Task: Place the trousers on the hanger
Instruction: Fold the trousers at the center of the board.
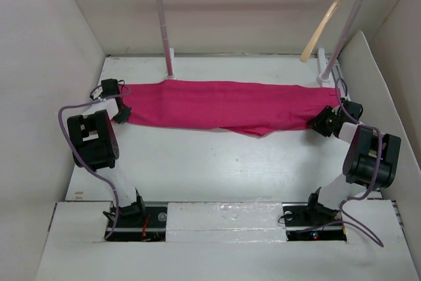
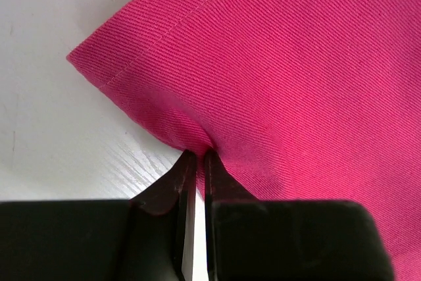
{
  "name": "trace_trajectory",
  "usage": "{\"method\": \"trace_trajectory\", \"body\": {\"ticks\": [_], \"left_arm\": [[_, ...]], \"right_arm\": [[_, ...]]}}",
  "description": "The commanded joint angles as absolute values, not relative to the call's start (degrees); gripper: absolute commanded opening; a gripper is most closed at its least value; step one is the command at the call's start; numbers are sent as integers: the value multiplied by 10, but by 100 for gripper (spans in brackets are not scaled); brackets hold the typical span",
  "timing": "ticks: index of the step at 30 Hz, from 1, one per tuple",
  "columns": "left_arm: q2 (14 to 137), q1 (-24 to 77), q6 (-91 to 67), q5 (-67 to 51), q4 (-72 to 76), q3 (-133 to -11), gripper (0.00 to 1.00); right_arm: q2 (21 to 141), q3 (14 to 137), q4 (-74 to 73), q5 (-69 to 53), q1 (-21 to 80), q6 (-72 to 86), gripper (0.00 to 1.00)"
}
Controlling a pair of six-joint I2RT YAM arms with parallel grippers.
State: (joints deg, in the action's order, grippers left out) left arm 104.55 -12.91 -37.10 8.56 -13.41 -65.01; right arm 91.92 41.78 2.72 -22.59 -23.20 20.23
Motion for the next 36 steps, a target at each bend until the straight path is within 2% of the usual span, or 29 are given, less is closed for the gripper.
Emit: {"method": "trace_trajectory", "body": {"ticks": [1, 2, 4, 5, 6, 10, 16, 21, 27, 28, 29, 32, 33, 35, 36], "left_arm": [[1071, -151, -354, 96, -171, -650, 0], [1071, -156, -350, 95, -171, -647, 0], [1066, -169, -337, 96, -173, -636, 0], [1062, -169, -333, 102, -173, -630, 0], [1054, -169, -327, 108, -171, -625, 0], [1037, -191, -309, 153, -180, -603, 0], [980, -257, -310, 157, -180, -554, 0], [948, -258, -312, 180, -201, -534, 0], [878, -258, -319, 189, -228, -502, 0], [868, -258, -328, 187, -229, -490, 0], [852, -258, -329, 184, -230, -483, 0], [795, -258, -343, 145, -234, -479, 14], [770, -249, -349, 122, -235, -481, 26], [752, -226, -364, 105, -238, -489, 38], [720, -188, -370, 88, -236, -495, 50]], "right_arm": [[940, 436, 31, -177, -220, 228, 38], [943, 439, 30, -178, -220, 231, 28], [946, 445, 29, -175, -214, 232, 19], [947, 446, 25, -172, -214, 230, 6], [947, 448, 21, -171, -208, 229, 1], [926, 432, 7, -164, -208, 212, 0], [839, 360, -37, -163, -221, 164, 0], [729, 297, -85, -195, -257, 114, 0], [565, 245, -234, -228, -343, 18, 0], [521, 241, -251, -241, -358, 15, 8], [505, 254, -271, -253, -359, 7, 31], [519, 310, -324, -282, -344, -18, 66], [526, 321, -335, -292, -344, -20, 71], [536, 336, -343, -310, -327, -12, 78], [537, 354, -349, -311, -321, -4, 81]]}}
